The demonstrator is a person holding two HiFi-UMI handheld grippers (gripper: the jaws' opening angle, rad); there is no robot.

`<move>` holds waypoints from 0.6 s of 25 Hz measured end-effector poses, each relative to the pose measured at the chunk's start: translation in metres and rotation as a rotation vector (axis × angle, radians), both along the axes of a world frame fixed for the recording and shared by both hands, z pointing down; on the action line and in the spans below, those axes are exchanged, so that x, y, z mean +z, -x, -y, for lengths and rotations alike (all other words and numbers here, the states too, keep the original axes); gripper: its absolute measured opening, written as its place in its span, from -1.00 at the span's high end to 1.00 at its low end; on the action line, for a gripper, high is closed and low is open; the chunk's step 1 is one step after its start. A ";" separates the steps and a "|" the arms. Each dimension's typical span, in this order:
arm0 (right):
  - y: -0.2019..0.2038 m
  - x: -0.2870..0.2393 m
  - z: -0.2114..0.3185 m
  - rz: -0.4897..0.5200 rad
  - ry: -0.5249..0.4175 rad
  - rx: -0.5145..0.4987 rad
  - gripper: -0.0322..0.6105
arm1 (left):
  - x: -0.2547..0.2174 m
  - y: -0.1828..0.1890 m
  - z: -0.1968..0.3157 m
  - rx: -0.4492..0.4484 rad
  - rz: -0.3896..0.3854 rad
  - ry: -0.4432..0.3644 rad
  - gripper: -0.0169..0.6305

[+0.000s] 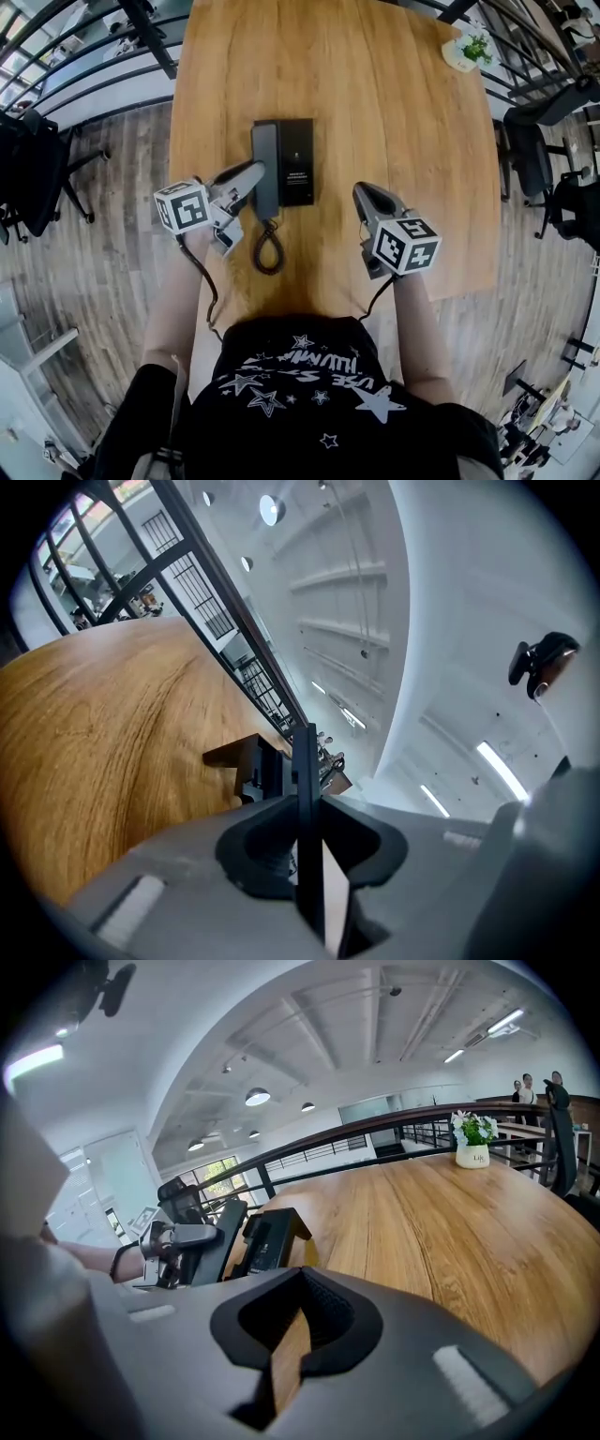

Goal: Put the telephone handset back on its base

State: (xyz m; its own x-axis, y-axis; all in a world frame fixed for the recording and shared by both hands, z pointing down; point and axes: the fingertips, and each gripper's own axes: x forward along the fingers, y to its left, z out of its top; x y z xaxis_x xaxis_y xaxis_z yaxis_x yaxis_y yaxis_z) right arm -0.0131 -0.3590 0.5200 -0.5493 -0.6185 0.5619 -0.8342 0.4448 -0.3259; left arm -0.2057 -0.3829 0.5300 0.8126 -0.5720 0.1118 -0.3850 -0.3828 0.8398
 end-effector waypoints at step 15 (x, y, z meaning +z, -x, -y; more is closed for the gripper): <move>-0.003 0.009 0.011 0.014 0.035 0.024 0.89 | 0.027 -0.007 0.022 -0.007 -0.010 0.065 0.69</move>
State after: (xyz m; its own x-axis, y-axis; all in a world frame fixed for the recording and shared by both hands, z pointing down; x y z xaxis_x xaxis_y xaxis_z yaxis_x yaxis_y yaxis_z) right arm -0.0099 -0.3703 0.5290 -0.5428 -0.6115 0.5758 -0.8396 0.4132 -0.3527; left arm -0.1988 -0.4049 0.5570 0.8097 -0.5698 0.1404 -0.3786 -0.3245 0.8668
